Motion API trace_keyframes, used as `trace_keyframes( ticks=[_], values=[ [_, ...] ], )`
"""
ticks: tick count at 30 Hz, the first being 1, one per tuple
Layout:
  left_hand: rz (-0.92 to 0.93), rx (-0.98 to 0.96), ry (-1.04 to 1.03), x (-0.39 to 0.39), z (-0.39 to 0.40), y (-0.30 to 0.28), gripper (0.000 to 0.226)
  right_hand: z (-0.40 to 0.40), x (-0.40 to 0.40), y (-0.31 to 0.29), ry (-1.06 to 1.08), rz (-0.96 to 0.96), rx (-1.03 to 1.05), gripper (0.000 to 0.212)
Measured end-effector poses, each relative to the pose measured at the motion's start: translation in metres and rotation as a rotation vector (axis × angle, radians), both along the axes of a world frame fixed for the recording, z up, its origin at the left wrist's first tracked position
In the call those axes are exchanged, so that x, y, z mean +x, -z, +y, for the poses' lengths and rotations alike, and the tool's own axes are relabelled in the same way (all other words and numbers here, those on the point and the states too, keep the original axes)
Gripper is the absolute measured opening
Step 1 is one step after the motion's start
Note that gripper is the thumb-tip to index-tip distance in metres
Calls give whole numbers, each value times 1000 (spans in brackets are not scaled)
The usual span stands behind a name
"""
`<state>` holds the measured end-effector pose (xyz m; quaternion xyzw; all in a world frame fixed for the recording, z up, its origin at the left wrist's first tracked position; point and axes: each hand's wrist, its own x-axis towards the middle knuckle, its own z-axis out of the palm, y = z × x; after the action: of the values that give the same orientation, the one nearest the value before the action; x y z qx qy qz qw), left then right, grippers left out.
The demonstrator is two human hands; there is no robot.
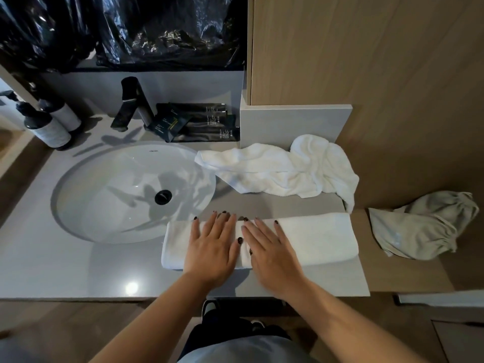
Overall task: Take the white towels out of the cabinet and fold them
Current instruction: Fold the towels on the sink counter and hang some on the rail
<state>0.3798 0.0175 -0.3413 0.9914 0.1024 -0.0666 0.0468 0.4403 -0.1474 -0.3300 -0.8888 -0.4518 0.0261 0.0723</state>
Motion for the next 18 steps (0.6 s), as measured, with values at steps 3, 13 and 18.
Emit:
trace_keyframes(
  ticks=[3, 13, 18],
  values=[
    [14, 5, -39, -3, 1, -3, 68, -10, 9, 7, -6, -3, -68, 58],
    [1, 36, -225, -16, 20, -12, 85, -88, 52, 11, 301, 46, -216, 81],
    [1, -91, -315, -34, 51, -7, 92, -105, 63, 10, 393, 52, -259, 89]
  ],
)
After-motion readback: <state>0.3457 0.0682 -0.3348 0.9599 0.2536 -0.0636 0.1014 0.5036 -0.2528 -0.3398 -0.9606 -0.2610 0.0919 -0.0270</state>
